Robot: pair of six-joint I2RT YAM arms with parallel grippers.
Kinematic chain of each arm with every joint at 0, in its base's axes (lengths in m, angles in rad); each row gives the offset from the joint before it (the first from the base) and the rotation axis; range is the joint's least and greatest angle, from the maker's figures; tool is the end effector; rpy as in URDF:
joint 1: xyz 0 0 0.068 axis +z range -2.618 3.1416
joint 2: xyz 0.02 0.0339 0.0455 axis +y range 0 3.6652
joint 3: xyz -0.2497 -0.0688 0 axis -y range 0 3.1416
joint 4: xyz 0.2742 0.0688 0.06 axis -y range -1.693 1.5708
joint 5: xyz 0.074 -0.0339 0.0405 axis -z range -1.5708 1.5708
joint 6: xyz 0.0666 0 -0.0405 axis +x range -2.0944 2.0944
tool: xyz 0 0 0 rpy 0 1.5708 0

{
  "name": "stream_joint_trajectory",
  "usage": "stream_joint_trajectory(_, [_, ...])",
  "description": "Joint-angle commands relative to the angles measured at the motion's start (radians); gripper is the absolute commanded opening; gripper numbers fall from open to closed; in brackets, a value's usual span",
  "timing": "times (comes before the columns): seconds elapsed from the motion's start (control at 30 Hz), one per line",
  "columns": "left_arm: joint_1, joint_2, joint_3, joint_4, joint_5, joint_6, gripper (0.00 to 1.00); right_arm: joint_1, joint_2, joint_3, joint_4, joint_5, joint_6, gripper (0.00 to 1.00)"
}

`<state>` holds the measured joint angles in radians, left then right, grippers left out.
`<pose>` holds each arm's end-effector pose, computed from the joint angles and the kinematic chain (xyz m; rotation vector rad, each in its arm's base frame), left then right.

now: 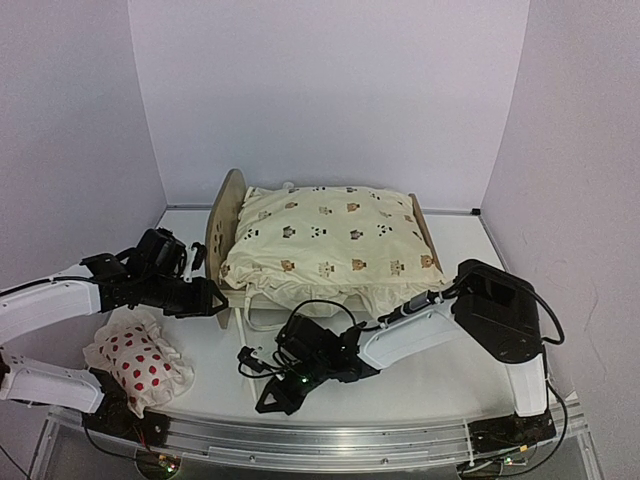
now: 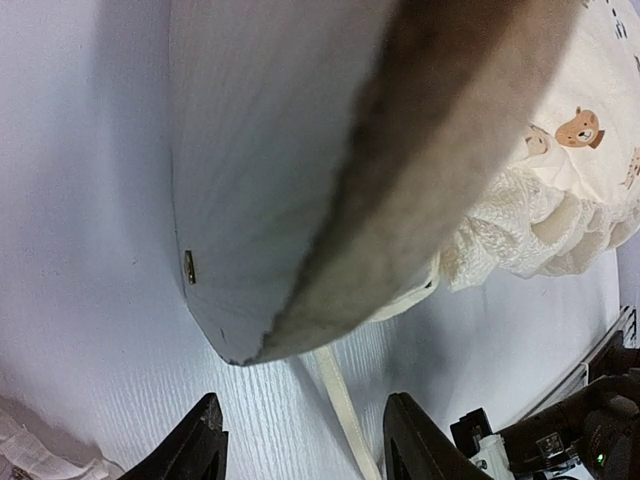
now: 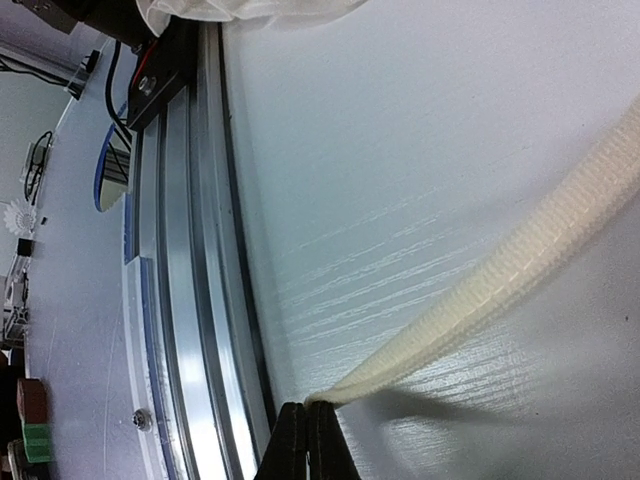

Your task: Set up the pet bed

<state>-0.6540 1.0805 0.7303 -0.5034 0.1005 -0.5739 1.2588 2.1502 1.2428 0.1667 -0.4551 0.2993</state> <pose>0.2124 -0.1712 0.1904 0.1492 2.5300 -0.6513 0.1169 0.4578 0.0530 -1.4264 2.1703 1.2256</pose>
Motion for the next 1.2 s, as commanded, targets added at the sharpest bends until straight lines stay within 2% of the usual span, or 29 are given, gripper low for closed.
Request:
stream_joint_trajectory(0.0, [-0.001, 0.009, -0.009, 0.032, -0.016, 0.012, 0.54, 0.050, -0.014, 0.015, -0.134, -0.081, -0.051, 0.00])
stream_joint_trajectory(0.07, [-0.001, 0.004, -0.012, 0.032, -0.018, 0.014, 0.54, 0.050, -0.016, 0.017, -0.149, -0.021, -0.055, 0.01])
stream_joint_trajectory(0.17, [-0.001, -0.004, -0.018, 0.032, -0.020, 0.014, 0.54, 0.050, -0.022, 0.024, -0.162, 0.093, -0.057, 0.30])
stream_joint_trajectory(0.2, [-0.001, -0.006, -0.020, 0.032, -0.019, 0.014, 0.54, 0.050, -0.025, 0.027, -0.165, 0.114, -0.059, 0.37])
stream_joint_trajectory(0.27, [-0.001, -0.011, -0.021, 0.032, -0.019, 0.012, 0.54, 0.050, -0.031, 0.032, -0.167, 0.137, -0.066, 0.44])
stream_joint_trajectory(0.37, [-0.001, -0.020, -0.021, 0.028, -0.018, 0.010, 0.54, 0.050, -0.060, 0.028, -0.167, 0.164, -0.087, 0.50])
stream_joint_trajectory(0.53, [-0.002, -0.045, -0.029, 0.017, -0.007, -0.014, 0.54, 0.041, -0.144, -0.002, -0.167, 0.372, -0.142, 0.54])
stream_joint_trajectory(0.73, [-0.041, -0.032, -0.031, -0.017, -0.020, -0.059, 0.57, -0.037, -0.210, -0.019, -0.167, 0.597, -0.143, 0.55])
stream_joint_trajectory(0.87, [-0.131, 0.019, -0.023, -0.027, -0.031, -0.104, 0.59, -0.086, -0.270, -0.079, -0.167, 0.641, -0.144, 0.55])
stream_joint_trajectory(1.17, [-0.402, 0.251, 0.043, -0.050, -0.088, -0.238, 0.60, -0.131, -0.419, -0.238, -0.164, 0.728, -0.145, 0.55])
